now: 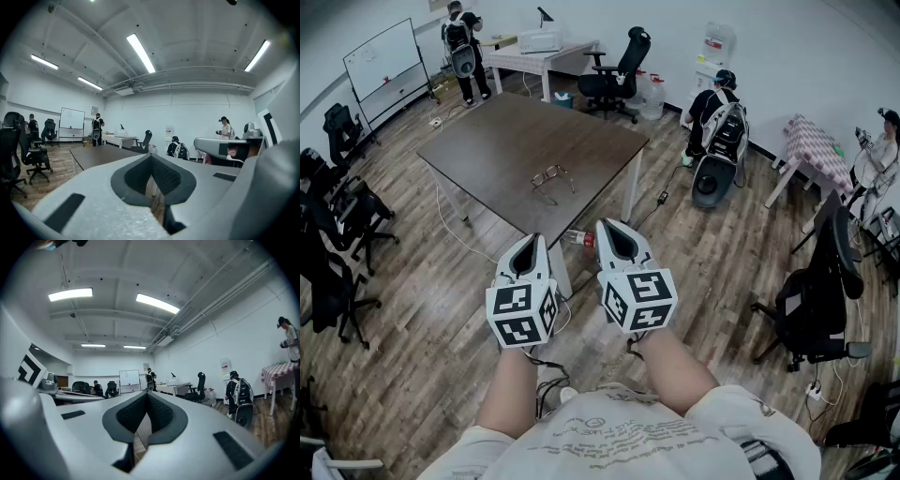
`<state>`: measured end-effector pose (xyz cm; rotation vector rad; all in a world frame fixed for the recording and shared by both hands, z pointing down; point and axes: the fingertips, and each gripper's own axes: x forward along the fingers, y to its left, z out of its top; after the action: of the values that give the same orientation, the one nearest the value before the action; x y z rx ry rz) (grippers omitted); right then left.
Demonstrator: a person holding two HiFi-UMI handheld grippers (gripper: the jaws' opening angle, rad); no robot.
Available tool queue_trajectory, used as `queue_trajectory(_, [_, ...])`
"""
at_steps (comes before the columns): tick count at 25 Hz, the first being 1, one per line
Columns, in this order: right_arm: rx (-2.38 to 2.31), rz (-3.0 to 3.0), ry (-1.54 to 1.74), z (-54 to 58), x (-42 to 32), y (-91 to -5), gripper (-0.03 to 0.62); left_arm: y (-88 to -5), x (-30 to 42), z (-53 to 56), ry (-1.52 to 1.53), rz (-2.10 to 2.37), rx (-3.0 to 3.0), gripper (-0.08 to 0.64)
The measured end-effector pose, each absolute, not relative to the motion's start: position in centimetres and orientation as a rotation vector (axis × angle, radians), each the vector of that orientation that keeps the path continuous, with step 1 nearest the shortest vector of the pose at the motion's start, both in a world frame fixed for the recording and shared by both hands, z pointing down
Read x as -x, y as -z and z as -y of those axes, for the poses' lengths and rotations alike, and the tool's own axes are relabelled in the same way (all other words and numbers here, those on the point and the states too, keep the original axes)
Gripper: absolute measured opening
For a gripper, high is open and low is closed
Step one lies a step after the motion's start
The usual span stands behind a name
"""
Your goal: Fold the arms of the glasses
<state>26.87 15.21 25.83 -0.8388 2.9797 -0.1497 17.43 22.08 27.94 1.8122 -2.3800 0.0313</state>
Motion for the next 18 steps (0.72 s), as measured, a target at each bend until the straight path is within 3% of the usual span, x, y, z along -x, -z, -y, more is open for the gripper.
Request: queue_trajectory(18, [0.899,-2.922,0.227,-18.3,-23.8,-25.9,0.013,-28.4,-13.4,-25.4,-0.105,2.417,-1.817,0.014])
